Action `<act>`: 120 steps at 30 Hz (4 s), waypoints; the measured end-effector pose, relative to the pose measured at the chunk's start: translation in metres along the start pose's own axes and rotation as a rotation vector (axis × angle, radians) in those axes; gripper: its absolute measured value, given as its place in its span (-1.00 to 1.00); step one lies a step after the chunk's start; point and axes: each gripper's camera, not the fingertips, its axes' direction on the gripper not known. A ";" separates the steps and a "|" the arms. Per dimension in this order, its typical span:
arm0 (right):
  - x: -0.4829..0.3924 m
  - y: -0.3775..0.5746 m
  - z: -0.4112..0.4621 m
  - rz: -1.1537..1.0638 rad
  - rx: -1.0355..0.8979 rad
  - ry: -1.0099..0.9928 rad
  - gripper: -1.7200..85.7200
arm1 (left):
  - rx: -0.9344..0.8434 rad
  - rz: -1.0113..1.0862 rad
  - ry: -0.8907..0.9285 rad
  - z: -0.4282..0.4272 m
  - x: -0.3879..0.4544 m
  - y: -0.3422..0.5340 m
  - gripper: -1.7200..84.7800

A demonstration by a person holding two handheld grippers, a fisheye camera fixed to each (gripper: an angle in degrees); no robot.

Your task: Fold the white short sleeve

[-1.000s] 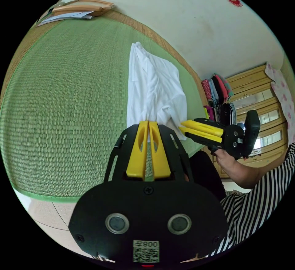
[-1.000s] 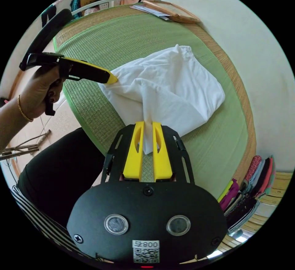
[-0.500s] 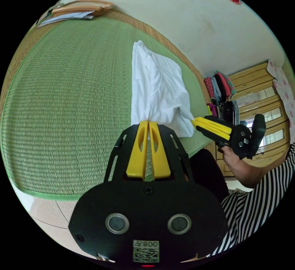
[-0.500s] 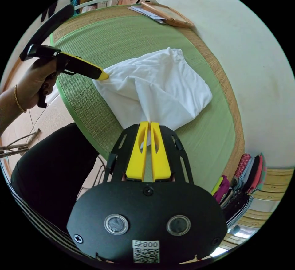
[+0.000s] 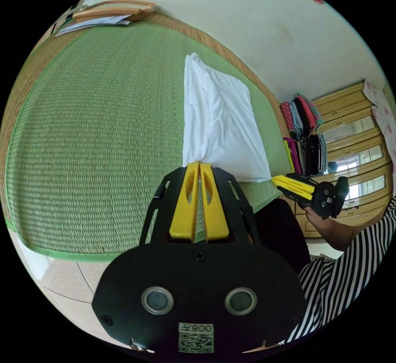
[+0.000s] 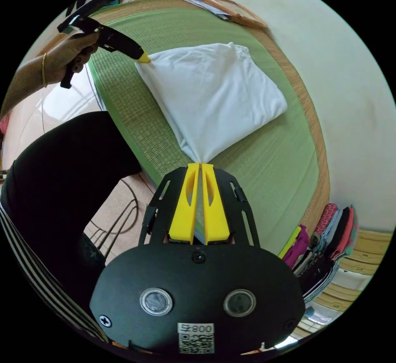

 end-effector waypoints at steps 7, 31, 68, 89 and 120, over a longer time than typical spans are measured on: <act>0.023 0.027 -0.001 0.064 0.044 -0.110 -0.93 | 0.005 -0.042 0.001 -0.005 0.005 0.005 -0.95; 0.108 0.096 0.045 0.422 0.091 -0.394 -0.82 | -0.002 0.010 0.003 -0.012 0.043 -0.005 -0.94; 0.263 0.127 0.154 0.312 0.129 -0.668 -0.96 | -0.011 -0.010 0.022 0.046 0.147 0.017 -0.96; 0.414 0.195 0.257 0.648 0.187 -1.188 -0.83 | -0.179 0.445 0.066 0.117 0.332 0.015 -0.83; 0.474 0.175 0.346 0.760 0.187 -1.533 -0.81 | -0.194 0.665 -0.144 0.152 0.341 0.016 -0.95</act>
